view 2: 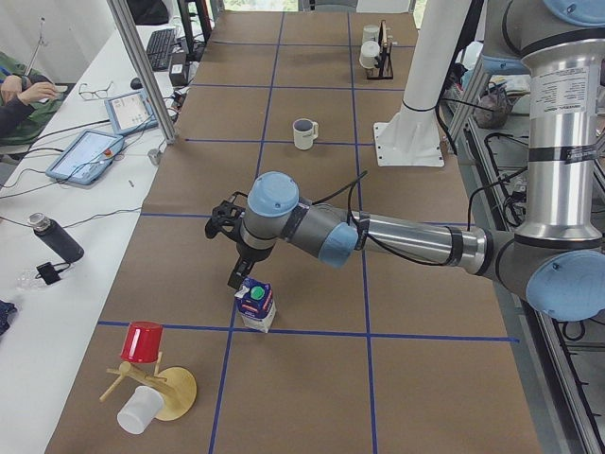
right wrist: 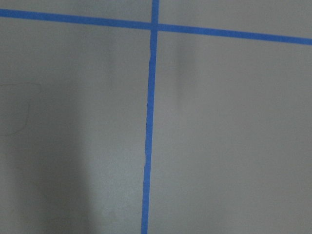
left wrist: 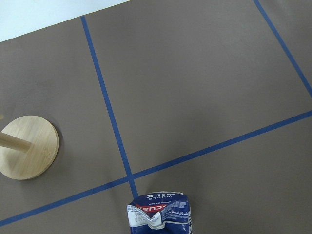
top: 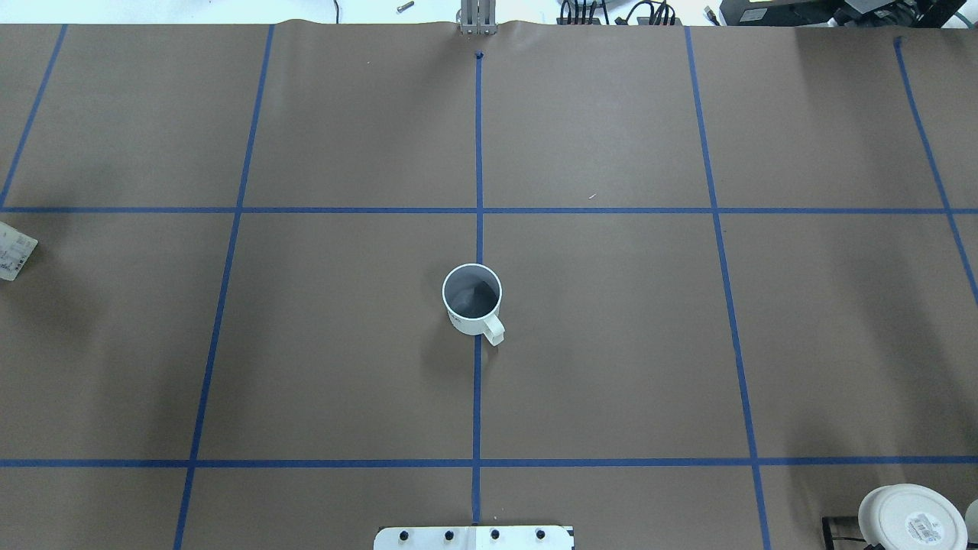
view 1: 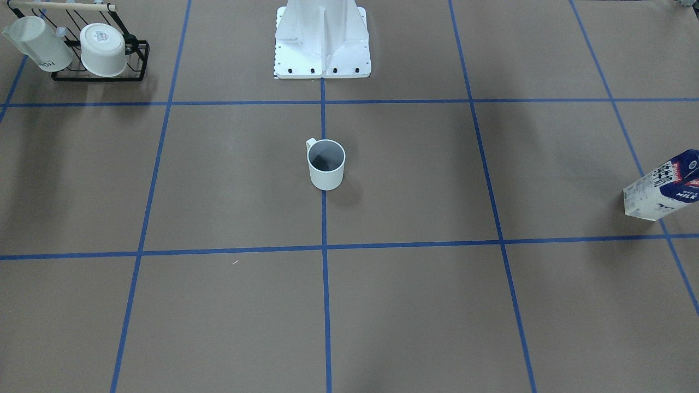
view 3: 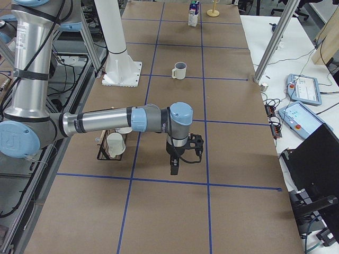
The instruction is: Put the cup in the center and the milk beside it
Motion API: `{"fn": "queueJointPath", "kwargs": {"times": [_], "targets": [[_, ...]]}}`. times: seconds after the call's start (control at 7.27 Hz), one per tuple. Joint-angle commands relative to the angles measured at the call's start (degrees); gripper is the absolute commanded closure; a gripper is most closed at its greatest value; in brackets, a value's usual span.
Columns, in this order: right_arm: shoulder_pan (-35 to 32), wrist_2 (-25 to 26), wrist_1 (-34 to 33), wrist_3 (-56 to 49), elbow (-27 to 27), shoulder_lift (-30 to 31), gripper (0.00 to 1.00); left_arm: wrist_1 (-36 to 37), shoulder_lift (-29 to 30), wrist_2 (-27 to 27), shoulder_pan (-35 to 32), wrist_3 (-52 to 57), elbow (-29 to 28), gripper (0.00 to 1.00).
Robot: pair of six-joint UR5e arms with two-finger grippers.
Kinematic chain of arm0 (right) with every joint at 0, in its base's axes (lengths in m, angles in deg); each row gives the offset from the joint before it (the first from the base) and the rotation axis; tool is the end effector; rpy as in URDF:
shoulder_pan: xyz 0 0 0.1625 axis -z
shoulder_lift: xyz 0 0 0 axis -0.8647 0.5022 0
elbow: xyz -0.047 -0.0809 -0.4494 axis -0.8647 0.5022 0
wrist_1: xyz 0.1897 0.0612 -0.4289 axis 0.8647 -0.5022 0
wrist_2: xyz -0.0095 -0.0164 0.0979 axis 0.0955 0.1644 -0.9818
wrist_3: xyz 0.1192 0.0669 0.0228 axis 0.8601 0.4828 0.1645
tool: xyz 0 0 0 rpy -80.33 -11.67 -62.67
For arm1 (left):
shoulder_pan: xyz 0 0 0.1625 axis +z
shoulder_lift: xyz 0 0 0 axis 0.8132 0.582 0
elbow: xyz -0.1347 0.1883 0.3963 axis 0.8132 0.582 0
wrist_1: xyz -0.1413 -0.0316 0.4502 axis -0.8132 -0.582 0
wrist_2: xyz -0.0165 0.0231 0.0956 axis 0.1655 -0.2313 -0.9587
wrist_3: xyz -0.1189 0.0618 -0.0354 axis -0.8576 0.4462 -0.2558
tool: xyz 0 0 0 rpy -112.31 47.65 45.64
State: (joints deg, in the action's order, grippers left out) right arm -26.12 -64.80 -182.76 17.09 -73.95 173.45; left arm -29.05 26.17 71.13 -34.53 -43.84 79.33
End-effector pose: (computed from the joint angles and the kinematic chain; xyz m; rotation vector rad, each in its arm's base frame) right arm 0.0190 -0.5055 0.6604 -0.0418 -0.6049 -0.0661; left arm -0.0248 -0.5505 0.5939 0.4467 0.7819 0.1876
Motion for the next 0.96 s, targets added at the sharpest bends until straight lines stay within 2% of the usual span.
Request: {"fn": "queueJointPath", "kwargs": {"times": [0.0,0.28,0.69,0.83], "targets": [[-3.04,-0.53,-1.36,-7.23,5.88,-4.07,0.0,0.0,-0.26,0.0,-0.09,-0.11,0.1,0.01],[-3.23,-0.71,-1.36,-7.26,5.89,-3.19,0.0,0.43,0.69,-0.35,0.0,-0.2,-0.51,0.01],[-3.15,-0.71,-1.19,-7.09,5.8,-3.19,0.0,-0.79,2.01,-0.53,0.17,0.24,-5.77,0.01],[-3.14,-0.71,-1.18,-7.09,5.8,-3.19,0.0,-3.14,1.85,-0.61,1.65,0.24,-7.7,0.01]]}}
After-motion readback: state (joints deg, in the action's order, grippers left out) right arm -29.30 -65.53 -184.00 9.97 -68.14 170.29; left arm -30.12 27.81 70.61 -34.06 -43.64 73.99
